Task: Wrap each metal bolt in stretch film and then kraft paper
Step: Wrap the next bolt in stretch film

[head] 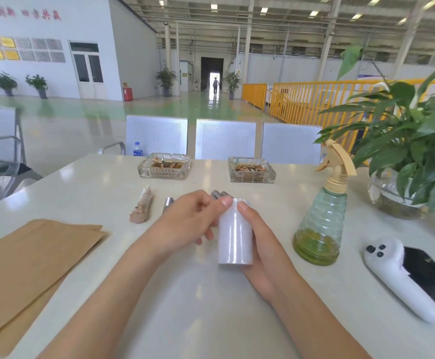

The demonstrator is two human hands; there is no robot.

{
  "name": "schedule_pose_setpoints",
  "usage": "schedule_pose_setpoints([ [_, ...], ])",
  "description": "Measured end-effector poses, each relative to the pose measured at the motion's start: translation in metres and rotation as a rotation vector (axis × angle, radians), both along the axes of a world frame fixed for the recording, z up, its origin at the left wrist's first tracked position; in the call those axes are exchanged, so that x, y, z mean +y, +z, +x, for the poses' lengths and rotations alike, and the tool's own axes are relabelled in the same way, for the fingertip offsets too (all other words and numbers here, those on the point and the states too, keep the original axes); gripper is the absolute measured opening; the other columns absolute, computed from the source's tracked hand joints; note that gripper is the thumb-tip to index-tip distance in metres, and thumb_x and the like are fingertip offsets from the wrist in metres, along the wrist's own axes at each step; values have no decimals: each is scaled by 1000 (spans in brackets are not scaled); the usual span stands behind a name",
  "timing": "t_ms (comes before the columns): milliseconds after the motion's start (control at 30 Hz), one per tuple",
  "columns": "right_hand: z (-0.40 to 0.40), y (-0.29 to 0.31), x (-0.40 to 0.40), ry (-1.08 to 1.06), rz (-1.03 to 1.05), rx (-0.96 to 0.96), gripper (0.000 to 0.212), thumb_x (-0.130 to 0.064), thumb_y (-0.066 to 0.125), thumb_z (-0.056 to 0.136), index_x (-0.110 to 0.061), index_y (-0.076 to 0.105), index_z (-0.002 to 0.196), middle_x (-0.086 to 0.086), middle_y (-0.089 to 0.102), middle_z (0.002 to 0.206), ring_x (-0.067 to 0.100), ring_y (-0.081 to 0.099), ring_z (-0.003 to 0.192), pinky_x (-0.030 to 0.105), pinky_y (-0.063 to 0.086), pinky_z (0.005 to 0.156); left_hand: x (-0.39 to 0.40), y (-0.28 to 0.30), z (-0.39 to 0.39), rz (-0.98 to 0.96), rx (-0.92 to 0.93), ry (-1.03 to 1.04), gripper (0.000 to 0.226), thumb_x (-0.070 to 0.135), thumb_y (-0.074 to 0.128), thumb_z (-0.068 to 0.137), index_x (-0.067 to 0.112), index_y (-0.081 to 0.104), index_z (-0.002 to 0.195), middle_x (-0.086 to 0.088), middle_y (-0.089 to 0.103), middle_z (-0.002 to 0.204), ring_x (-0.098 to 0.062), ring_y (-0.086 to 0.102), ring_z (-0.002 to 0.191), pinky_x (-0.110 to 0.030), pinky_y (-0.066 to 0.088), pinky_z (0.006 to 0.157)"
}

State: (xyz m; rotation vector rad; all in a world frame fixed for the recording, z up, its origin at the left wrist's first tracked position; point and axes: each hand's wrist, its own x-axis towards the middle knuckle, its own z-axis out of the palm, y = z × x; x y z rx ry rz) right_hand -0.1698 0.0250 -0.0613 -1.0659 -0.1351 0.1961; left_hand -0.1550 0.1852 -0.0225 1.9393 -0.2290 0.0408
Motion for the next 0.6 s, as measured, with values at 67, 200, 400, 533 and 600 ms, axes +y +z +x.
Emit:
schedule_pose_setpoints([
  [67,-1,2,0,9,33,8,50,-44,59,98,-7,67,131,17,71,122,28,66,110,45,45,105,-2,-5,-5,-102,14,-29,37,48,66,95,12,62,92,3,68,77,-13,65,64,-25,50,54],
  [200,-4,3,0,45,53,23,61,-45,59,97,3,61,134,20,65,109,31,60,102,46,44,98,-3,-13,-8,-223,19,-86,24,29,58,103,7,58,93,-3,62,78,-15,61,62,-23,49,54],
  [400,-4,4,1,43,59,9,61,-45,59,98,6,60,132,21,64,104,33,58,98,46,43,94,-4,-19,-5,-181,-108,-47,23,15,50,106,11,54,84,-4,57,71,-18,57,60,-27,48,55],
  [533,-2,2,0,-7,50,16,48,-46,63,95,-8,73,122,15,72,99,23,67,85,41,48,86,-2,-25,1,-146,-185,112,22,12,51,102,11,53,80,3,57,60,-17,56,57,-31,48,54],
  [600,-1,1,1,-30,46,28,48,-48,63,95,-9,74,120,15,71,97,24,65,83,42,47,87,-3,-28,3,-142,-185,166,22,13,51,101,6,52,81,5,58,58,-15,56,56,-30,49,52],
])
